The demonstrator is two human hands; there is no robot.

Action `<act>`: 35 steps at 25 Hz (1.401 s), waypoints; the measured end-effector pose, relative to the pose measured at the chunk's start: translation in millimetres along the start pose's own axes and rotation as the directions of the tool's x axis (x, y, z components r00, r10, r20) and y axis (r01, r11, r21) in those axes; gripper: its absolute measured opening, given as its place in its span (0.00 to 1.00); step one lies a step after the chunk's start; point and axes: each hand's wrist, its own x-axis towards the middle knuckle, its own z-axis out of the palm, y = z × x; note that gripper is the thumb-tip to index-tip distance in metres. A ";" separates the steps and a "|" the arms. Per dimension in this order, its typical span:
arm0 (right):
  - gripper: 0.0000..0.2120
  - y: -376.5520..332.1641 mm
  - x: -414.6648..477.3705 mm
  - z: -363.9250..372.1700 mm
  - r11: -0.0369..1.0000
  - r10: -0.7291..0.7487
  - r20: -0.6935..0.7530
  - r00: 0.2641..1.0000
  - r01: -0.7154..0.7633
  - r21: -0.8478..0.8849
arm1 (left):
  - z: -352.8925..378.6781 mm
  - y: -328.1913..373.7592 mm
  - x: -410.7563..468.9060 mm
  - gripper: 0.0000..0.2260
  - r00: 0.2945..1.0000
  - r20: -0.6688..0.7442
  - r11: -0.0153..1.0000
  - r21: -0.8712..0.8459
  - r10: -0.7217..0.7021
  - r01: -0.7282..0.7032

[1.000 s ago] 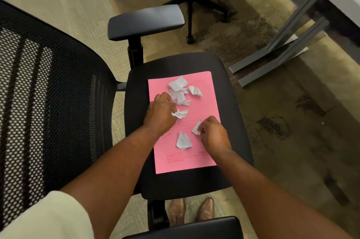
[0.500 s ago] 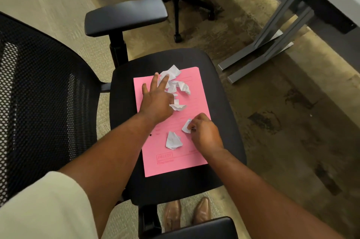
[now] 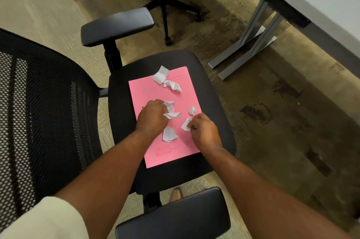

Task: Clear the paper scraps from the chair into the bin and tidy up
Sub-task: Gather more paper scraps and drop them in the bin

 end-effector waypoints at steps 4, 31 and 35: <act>0.07 -25.1 -25.0 -43.3 0.998 0.041 -0.084 0.996 -0.037 0.049 | -37.4 31.8 -38.0 0.11 0.998 -0.038 0.999 -0.026 -0.042 0.041; 0.09 173.1 -387.2 -300.9 0.922 0.376 -0.582 0.721 -0.232 0.309 | 25.9 398.4 -299.5 0.07 0.827 0.036 0.827 -0.004 0.562 -0.562; 0.09 238.7 -480.8 -306.0 0.871 0.486 -0.613 0.623 -0.286 0.400 | 89.8 462.4 -365.8 0.05 0.746 0.137 0.753 0.003 0.652 -0.658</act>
